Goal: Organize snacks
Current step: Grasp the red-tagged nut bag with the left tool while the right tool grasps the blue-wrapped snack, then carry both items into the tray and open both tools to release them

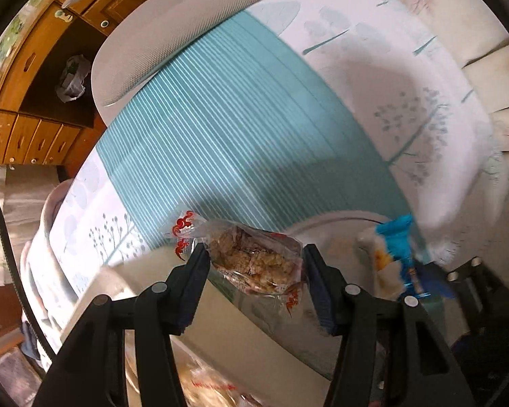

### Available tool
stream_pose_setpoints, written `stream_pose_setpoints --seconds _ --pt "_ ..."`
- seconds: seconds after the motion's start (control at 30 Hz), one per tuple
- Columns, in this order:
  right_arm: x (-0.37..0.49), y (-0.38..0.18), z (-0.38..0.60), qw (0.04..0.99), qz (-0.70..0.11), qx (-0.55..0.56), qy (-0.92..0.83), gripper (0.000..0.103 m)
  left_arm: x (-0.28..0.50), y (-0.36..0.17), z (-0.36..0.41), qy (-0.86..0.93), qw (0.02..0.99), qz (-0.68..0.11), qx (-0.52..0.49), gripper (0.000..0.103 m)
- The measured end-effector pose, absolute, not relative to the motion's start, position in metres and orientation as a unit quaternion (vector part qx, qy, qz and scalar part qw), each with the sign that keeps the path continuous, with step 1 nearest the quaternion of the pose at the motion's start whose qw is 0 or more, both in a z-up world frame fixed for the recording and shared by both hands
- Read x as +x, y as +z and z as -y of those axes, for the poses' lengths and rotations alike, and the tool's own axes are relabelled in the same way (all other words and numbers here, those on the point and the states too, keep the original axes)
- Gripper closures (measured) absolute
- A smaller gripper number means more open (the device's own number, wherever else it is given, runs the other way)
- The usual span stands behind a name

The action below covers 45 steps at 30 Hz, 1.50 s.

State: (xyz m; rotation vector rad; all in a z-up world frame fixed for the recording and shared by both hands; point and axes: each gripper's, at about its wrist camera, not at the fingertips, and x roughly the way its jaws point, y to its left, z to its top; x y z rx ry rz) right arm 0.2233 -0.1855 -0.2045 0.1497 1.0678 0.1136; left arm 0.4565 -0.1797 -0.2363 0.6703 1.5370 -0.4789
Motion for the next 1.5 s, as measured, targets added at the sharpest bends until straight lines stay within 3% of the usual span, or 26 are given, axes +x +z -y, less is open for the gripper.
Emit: stream_pose_setpoints --seconds 0.53,0.83,1.17,1.5 --pt "0.154 -0.127 0.167 0.872 -0.480 0.081 0.045 0.055 0.370 -0.111 0.118 -0.224 0.692 -0.667 0.160 0.048" --pt "0.131 -0.094 0.131 0.881 -0.457 0.100 0.065 0.055 0.328 -0.068 0.052 -0.222 0.729 -0.635 0.126 0.047" --pt "0.109 -0.075 0.071 0.890 -0.442 0.090 0.067 0.055 0.291 -0.058 -0.031 -0.237 0.766 -0.592 0.081 0.047" --pt "0.110 -0.080 0.018 0.895 -0.434 0.082 0.058 0.054 0.283 -0.094 -0.102 -0.209 0.774 -0.596 0.042 0.044"
